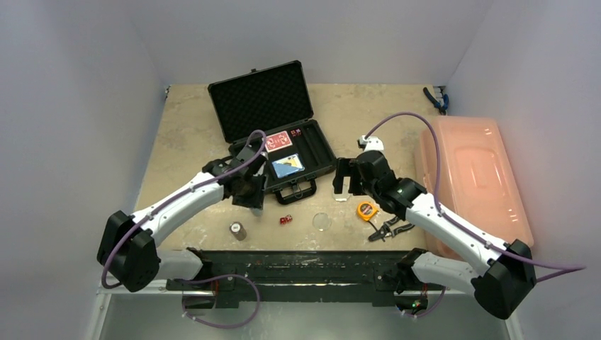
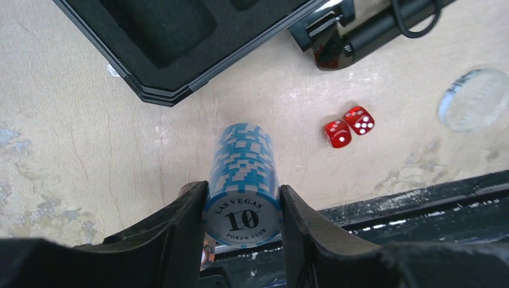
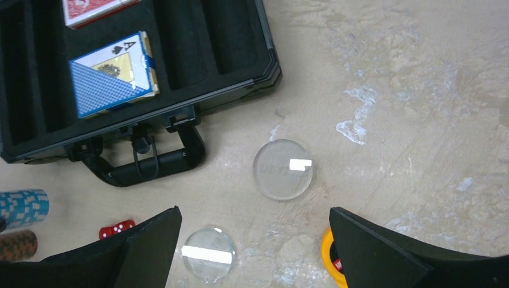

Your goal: Pack up texas hold em set

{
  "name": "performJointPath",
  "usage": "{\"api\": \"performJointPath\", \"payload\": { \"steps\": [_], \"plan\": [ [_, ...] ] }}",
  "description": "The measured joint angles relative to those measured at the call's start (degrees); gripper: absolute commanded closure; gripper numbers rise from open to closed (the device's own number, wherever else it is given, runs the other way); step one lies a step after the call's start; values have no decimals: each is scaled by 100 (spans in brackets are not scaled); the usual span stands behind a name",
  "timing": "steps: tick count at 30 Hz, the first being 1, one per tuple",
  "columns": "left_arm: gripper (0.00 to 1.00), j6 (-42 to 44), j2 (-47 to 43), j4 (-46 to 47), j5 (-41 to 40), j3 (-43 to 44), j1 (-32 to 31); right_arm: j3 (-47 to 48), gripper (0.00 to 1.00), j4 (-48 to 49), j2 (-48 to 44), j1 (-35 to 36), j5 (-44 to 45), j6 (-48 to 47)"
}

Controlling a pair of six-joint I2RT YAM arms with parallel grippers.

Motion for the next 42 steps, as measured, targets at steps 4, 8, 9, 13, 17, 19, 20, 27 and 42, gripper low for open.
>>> {"api": "performJointPath", "payload": {
  "steps": [4, 8, 9, 13, 17, 19, 20, 27, 42],
  "plan": [
    [100, 96, -260, -170, 157, 181, 0, -258, 1, 385, -365, 0, -428, -297],
    [100, 175, -398, -328, 326, 431, 0, -551, 1, 861, -776, 0, -988, -636],
    [100, 205, -415, -358, 361, 494, 0, -645, 1, 1003, -905, 0, -1150, -721],
    [100, 321, -422, -452, 577, 754, 0, -981, 1, 1556, -1414, 7, -1751, -1036],
    [100, 455, -422, -522, 887, 949, 0, -1202, 1, 2037, -1676, 52, -2345, -1333],
    [100, 490, -422, -595, 1078, 1054, 0, -1294, 2, 2312, -1727, 109, -2660, -1458],
    [100, 514, -409, -658, 1174, 1132, 0, -1366, 2, 2498, -1744, 138, -2844, -1502],
    [100, 599, -146, -927, 1803, 1805, 0, -1679, 2, 3418, -1707, 400, -3484, -1665],
    [100, 763, -35, -1051, 2612, 2079, 0, -1679, 6, 4334, -1165, 1471, -3532, -2977]
  ]
}}
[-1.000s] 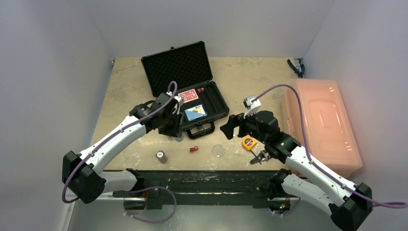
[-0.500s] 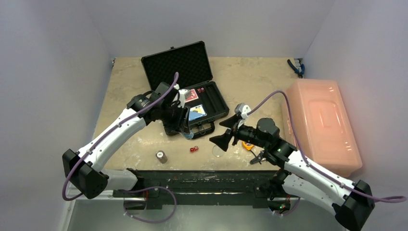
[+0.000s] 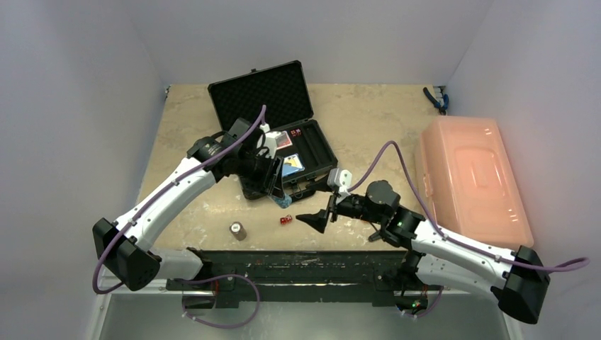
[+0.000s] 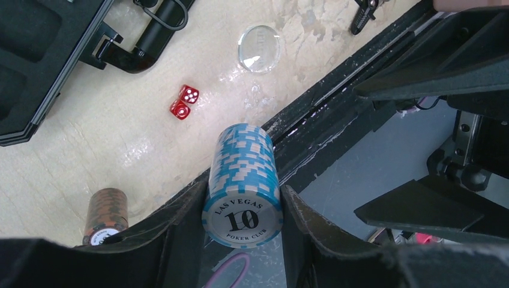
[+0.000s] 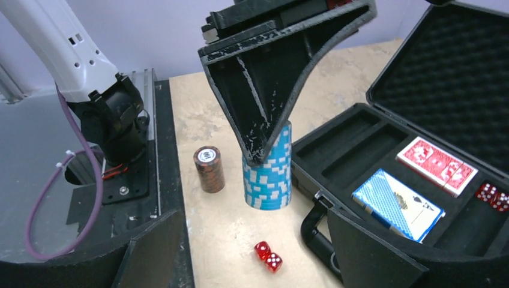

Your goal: Pack up texas hold em set

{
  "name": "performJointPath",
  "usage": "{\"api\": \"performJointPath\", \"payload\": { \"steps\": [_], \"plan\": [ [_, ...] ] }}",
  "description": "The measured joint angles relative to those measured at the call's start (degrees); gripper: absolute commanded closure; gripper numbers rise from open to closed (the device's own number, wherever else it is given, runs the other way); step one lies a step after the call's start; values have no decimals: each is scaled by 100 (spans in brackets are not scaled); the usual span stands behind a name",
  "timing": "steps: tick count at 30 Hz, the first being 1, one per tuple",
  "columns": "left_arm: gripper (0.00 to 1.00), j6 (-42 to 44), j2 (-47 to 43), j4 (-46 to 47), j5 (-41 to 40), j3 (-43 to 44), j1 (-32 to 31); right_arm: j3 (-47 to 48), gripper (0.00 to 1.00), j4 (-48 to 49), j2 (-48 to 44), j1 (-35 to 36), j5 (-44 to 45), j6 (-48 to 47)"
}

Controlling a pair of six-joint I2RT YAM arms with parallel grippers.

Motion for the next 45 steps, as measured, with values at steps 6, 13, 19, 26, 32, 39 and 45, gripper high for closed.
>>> {"api": "performJointPath", "payload": {
  "steps": [6, 13, 19, 26, 32, 39, 45],
  "plan": [
    [100, 114, 0, 76, 166, 0, 0, 0, 7, 291, 264, 208, 164, -396],
    [100, 133, 0, 155, 426, 0, 0, 0, 8, 459, 358, 293, 175, -603],
    [100, 85, -4, 234, 741, 2, 0, -2, 10, 588, 262, 323, 168, -719],
    [100, 46, -28, 234, 1016, 142, 0, -11, 16, 669, 157, 337, 133, -813],
    [100, 7, -39, 229, 1189, 308, 0, -11, 21, 675, 118, 361, 90, -890],
    [100, -48, -39, 225, 1252, 365, -7, -11, 24, 752, 166, 361, -26, -975],
    [100, -63, -39, 225, 1274, 365, -13, -11, 24, 890, 365, 361, 116, -1005]
  ]
}}
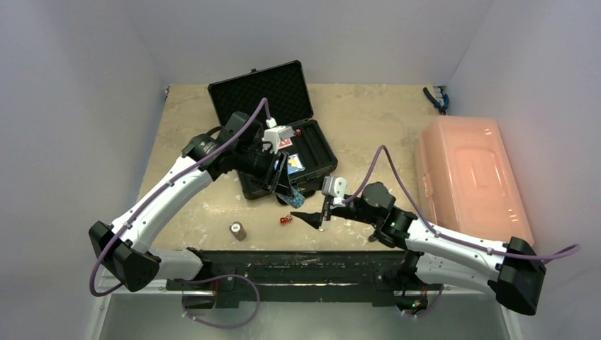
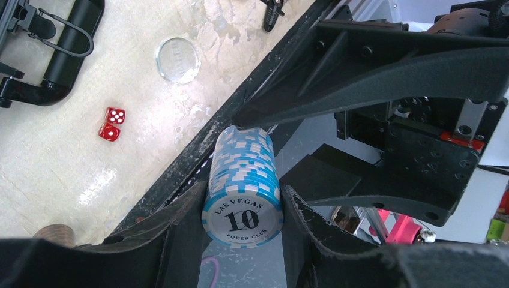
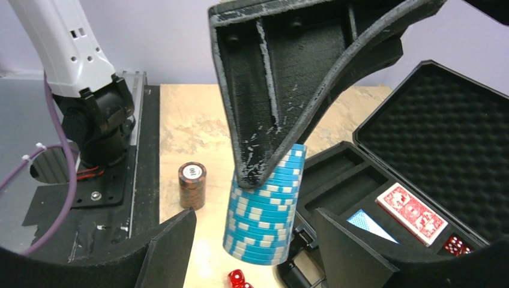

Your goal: Pack up texas hold em set

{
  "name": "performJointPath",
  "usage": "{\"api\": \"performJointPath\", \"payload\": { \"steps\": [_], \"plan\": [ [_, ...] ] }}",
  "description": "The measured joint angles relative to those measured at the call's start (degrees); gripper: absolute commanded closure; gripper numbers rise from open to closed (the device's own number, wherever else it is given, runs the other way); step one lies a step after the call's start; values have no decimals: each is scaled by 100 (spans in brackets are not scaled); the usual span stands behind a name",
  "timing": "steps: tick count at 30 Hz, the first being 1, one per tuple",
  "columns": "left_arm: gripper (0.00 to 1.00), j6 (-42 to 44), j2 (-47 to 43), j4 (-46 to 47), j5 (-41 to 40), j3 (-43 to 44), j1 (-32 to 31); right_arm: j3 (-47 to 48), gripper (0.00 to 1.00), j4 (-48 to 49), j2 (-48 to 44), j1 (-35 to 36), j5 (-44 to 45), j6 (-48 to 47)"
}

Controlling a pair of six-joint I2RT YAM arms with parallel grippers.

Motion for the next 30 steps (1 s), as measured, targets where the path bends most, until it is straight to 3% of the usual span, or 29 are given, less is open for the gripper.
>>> {"api": "performJointPath", "payload": {
  "steps": [7, 17, 20, 26, 30],
  "plan": [
    [100, -7, 11, 9, 63, 0, -68, 0, 30, 210, 249, 0, 337, 9],
    [100, -55, 114, 197, 15, 0, -72, -2, 73, 332, 455, 35, 527, 111],
    [85, -103, 118, 225, -2, 0, -74, -15, 83, 345, 446, 35, 535, 118],
    [40, -170, 205, 332, -13, 28, -107, -105, 93, 352, 323, 35, 664, 208],
    [20, -286, 319, 428, -48, 74, -131, -245, 97, 369, 179, 33, 850, 256]
  ]
}}
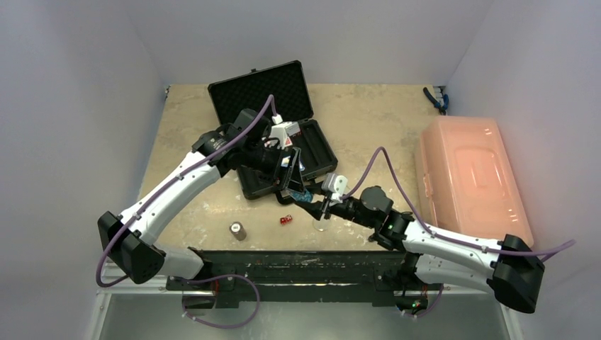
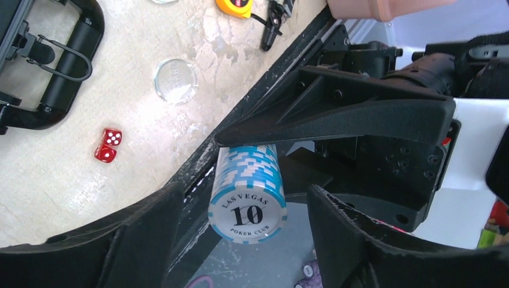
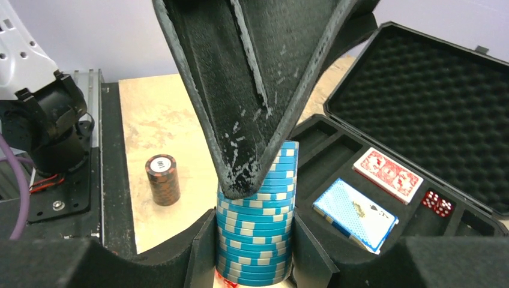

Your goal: Pack up texas hold em set

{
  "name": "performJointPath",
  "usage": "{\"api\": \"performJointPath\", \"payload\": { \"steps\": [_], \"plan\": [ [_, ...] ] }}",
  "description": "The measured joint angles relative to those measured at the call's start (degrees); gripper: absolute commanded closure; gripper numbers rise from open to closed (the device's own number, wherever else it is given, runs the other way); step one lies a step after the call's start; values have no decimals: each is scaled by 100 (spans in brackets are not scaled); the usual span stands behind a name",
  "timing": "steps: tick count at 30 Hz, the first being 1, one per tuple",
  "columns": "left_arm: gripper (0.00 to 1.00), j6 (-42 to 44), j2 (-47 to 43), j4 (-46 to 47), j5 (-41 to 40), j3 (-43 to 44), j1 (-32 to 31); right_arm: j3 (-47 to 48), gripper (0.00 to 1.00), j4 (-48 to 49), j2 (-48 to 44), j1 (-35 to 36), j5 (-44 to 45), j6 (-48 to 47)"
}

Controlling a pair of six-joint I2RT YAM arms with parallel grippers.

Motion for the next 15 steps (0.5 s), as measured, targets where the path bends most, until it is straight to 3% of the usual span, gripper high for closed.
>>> {"api": "performJointPath", "payload": {
  "steps": [6, 15],
  "plan": [
    [8, -9, 42, 7, -323, 114, 0, -133, 100, 2, -48, 2, 415, 114],
    [7, 42, -133, -61, -1620, 214, 13, -81, 100, 20, 223, 0, 1235, 680]
  ]
}}
